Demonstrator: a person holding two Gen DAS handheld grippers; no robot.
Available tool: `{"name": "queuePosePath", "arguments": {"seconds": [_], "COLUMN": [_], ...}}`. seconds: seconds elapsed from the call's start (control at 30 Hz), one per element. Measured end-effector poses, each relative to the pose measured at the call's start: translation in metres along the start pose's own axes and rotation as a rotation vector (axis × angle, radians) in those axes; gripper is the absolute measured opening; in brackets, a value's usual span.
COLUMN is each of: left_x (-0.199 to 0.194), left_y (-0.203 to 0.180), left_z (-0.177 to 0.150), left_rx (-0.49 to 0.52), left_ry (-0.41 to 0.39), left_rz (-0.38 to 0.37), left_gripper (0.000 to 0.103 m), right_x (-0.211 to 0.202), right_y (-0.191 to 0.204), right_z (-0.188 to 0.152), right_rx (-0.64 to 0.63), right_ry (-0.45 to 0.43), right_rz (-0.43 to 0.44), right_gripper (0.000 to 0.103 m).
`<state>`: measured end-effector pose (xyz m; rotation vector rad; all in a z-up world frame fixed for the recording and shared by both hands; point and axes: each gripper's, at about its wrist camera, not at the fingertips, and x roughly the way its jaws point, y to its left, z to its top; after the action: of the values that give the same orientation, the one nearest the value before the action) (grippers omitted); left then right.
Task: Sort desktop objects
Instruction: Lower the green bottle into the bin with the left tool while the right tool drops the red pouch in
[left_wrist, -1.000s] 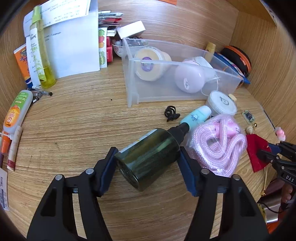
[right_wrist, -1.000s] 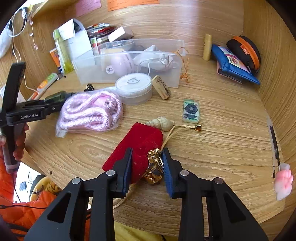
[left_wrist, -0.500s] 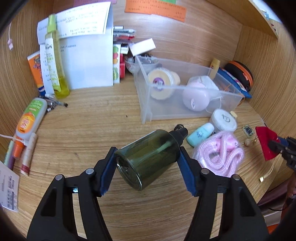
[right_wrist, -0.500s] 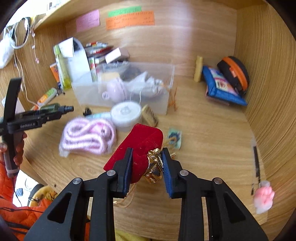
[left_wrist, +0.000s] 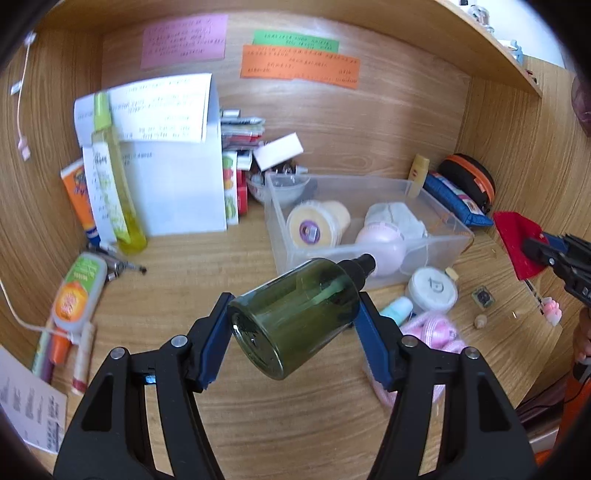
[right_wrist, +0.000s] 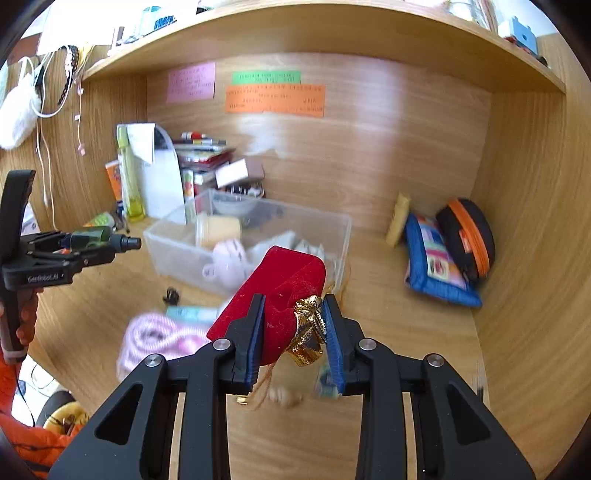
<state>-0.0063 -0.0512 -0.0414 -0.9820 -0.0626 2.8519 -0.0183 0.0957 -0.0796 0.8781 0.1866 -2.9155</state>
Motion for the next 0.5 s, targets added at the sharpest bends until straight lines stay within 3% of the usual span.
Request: {"name": "queuePosePath", "arguments": {"seconds": [0.5], "left_x": [0.016], "left_y": [-0.001], "left_z": [0.052], "left_rx": [0.003], "left_ry": [-0.075], "left_rz": [-0.016], "left_gripper": [0.064], "right_x": [0.046], "right_y": [-0.014], "right_z": [0.067], "right_rx": [-0.022], "right_ry": [-0.085], "right_rz": [-0.002], "right_gripper": [0.027]}}
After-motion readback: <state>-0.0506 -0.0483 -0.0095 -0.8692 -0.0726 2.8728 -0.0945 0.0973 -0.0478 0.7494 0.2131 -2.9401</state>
